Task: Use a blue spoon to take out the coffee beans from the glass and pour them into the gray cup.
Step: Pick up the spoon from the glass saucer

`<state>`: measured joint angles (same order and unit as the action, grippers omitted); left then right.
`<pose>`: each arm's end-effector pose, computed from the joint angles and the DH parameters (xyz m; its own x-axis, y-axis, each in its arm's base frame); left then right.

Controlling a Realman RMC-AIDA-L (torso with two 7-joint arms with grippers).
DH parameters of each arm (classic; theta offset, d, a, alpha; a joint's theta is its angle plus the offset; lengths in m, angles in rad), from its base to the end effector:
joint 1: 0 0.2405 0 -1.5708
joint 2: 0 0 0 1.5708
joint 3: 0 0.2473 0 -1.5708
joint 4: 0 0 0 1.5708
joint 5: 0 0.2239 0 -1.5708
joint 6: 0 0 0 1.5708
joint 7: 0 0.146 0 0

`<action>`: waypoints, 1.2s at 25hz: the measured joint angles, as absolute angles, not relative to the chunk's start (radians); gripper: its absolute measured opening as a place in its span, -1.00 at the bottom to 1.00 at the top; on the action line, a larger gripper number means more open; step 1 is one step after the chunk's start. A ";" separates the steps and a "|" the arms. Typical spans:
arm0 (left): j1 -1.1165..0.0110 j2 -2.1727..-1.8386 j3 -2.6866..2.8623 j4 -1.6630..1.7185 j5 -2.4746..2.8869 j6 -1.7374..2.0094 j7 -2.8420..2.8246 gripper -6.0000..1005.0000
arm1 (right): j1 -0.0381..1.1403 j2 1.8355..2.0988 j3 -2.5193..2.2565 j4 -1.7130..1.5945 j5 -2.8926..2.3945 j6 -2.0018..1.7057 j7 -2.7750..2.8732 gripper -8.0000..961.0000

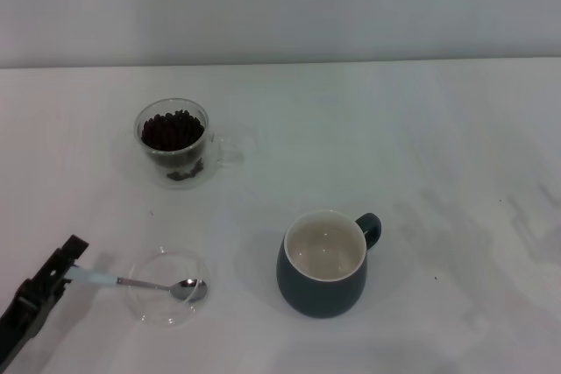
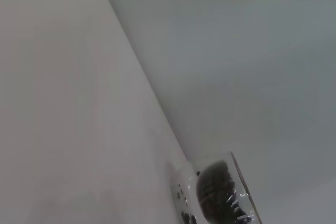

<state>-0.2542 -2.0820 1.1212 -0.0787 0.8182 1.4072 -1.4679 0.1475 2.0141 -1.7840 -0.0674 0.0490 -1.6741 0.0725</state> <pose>-0.3658 0.2155 -0.0578 -0.3060 0.4712 0.8272 0.9268 -0.0512 0.3720 0.3641 0.2125 0.0252 0.8119 0.2770 -0.5140 -0.4575 -0.2451 -0.8548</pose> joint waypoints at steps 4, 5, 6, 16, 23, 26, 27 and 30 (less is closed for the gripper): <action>-0.278 -2.084 1.124 -0.080 0.843 1.394 -1.470 0.42 | 0.145 2.015 -1.788 -0.067 0.048 -1.675 0.072 0.04; -0.283 -2.084 1.124 -0.081 0.849 1.390 -1.472 0.42 | 0.144 2.015 -1.790 -0.067 0.048 -1.675 0.072 0.04; -0.287 -2.085 1.124 -0.081 0.854 1.388 -1.473 0.42 | 0.144 2.015 -1.793 -0.067 0.048 -1.675 0.072 0.04; -0.286 -2.088 1.124 -0.081 0.869 1.383 -1.470 0.41 | 0.141 2.016 -1.796 -0.058 0.047 -1.680 0.072 0.04; -0.279 -2.088 1.124 -0.081 0.869 1.388 -1.463 0.40 | 0.141 2.016 -1.798 -0.058 0.047 -1.680 0.072 0.04; -0.278 -2.088 1.122 -0.081 0.867 1.390 -1.463 0.40 | 0.141 2.016 -1.798 -0.059 0.047 -1.678 0.072 0.04; -0.278 -2.088 1.121 -0.081 0.865 1.390 -1.465 0.40 | 0.141 2.016 -1.798 -0.059 0.047 -1.678 0.072 0.04; -0.278 -2.087 1.119 -0.081 0.862 1.389 -1.471 0.32 | 0.141 2.016 -1.798 -0.060 0.047 -1.678 0.072 0.04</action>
<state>-0.2782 -2.0872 1.1190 -0.0814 0.8623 1.3885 -1.4710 0.1410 2.0156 -1.7979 -0.0599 0.0475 -1.6781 0.0720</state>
